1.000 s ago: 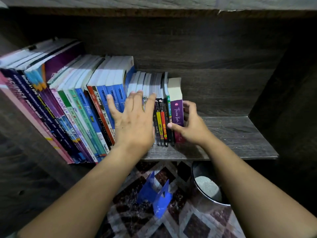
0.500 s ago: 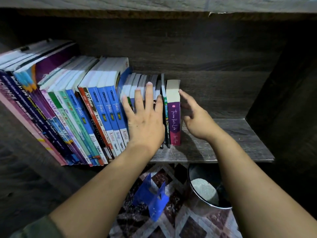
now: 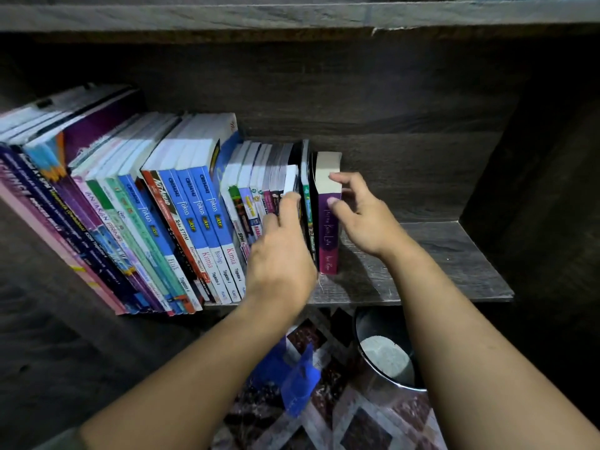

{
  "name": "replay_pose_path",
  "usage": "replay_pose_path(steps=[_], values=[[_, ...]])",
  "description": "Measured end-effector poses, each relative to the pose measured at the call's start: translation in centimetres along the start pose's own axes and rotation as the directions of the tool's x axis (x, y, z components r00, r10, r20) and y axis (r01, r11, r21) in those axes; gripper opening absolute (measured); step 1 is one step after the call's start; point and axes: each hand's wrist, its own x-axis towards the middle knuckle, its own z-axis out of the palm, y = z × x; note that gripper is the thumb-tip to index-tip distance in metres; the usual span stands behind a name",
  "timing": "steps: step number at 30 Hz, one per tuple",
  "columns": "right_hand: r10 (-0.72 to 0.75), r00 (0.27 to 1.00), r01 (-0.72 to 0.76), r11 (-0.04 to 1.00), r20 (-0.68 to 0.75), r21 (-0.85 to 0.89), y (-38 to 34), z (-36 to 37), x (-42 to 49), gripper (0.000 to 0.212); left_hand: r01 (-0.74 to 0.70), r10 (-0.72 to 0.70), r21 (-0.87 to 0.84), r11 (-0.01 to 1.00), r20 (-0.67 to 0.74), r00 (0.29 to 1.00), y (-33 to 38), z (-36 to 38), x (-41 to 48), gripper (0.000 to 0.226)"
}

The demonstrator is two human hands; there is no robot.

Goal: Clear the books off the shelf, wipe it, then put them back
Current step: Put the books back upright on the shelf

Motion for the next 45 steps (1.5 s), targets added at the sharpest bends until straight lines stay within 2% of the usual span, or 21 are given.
replay_pose_path(steps=[2,5,9,12,16,18,20,22,23,24,27,30,33,35,37,38,39,42,43,45], values=[[-0.006,1.0,0.006,1.0,0.011,-0.008,-0.1,0.4,-0.2,0.046,-0.029,0.034,0.112,0.993,-0.035,0.999,0.4,-1.9,0.4,0.061],[-0.009,1.0,0.009,1.0,-0.009,-0.005,-0.2,1.1,-0.4,0.055,-0.128,0.123,0.227,0.966,0.036,0.992,0.7,-5.1,0.1,0.053],[0.007,0.982,-0.033,0.991,-0.189,-0.131,-0.9,1.4,-0.6,0.057,-0.156,0.112,0.253,0.955,0.18,0.977,0.9,-7.3,-0.2,0.056],[0.06,0.964,-0.11,0.977,-0.259,-0.185,-1.1,0.9,-0.7,0.056,-0.187,0.123,0.231,0.955,0.264,0.957,1.0,-8.4,-0.2,0.051],[0.078,0.978,-0.104,0.986,-0.192,-0.131,-0.5,-0.1,-1.0,0.077,-0.212,0.157,0.209,0.955,0.254,0.954,1.1,-9.6,0.3,0.046],[0.063,0.987,-0.078,0.992,-0.148,-0.096,-0.5,0.3,-0.9,0.076,-0.219,0.17,0.226,0.949,0.218,0.961,1.1,-9.8,0.5,0.048],[0.055,0.995,-0.049,0.996,-0.083,0.08,-0.3,1.1,-1.0,0.069,-0.224,0.171,0.25,0.942,0.217,0.961,1.1,-9.5,0.7,0.05],[0.12,0.991,-0.134,0.901,0.061,0.412,-0.2,1.6,-1.0,0.057,-0.22,0.158,0.242,0.945,0.253,0.955,1.2,-9.0,0.8,0.05],[0.154,0.98,-0.196,0.844,0.125,0.498,0.0,1.5,-1.0,0.05,-0.216,0.152,0.226,0.95,0.272,0.95,1.2,-8.7,0.8,0.051],[0.173,0.97,-0.238,0.831,0.173,0.503,-0.1,1.2,-0.9,0.043,-0.215,0.15,0.211,0.954,0.286,0.946,1.4,-8.4,0.9,0.051],[0.169,0.959,-0.234,0.925,0.229,0.3,0.0,0.1,-0.6,0.035,-0.234,0.183,0.147,0.961,0.296,0.937,1.6,-7.3,0.9,0.054],[0.155,0.941,-0.172,0.985,0.302,0.031,-0.5,-2.1,-0.8,0.045,-0.23,0.21,0.049,0.972,0.265,0.941,2.1,-6.0,0.9,0.058],[0.234,0.887,-0.083,0.929,0.397,-0.362,-1.2,-4.7,-1.4,0.057,-0.23,0.218,0.027,0.973,0.225,0.949,3.2,-4.4,0.6,0.061],[0.393,0.767,-0.096,0.851,0.507,-0.516,-2.0,-5.3,-2.0,0.075,-0.24,0.232,0.005,0.971,0.245,0.941,3.9,-3.7,0.5,0.061],[0.553,0.591,-0.173,0.798,0.587,-0.577,-2.4,-5.2,-2.7,0.091,-0.243,0.239,-0.019,0.97,0.263,0.935,4.1,-3.6,0.6,0.061],[0.589,0.528,-0.203,0.787,0.612,-0.582,-2.6,-5.1,-3.2,0.095,-0.24,0.237,-0.025,0.971,0.267,0.934,4.1,-3.5,0.7,0.06],[0.597,0.493,-0.222,0.79,0.633,-0.572,-2.8,-5.0,-3.6,0.096,-0.232,0.232,-0.032,0.972,0.272,0.934,4.0,-3.5,0.8,0.058],[0.539,0.505,-0.241,0.838,0.674,-0.489,-3.1,-5.3,-4.2,0.089,-0.235,0.241,-0.055,0.97,0.254,0.937,4.2,-2.9,0.8,0.055],[0.523,0.538,-0.251,0.848,0.661,-0.468,-3.0,-5.5,-4.1,0.093,-0.248,0.256,-0.063,0.967,0.224,0.941,4.2,-2.5,0.9,0.055],[0.496,0.627,-0.258,0.86,0.601,-0.441,-2.7,-5.5,-3.7,0.115,-0.256,0.266,-0.08,0.963,0.151,0.952,4.1,-1.4,1.4,0.058]])
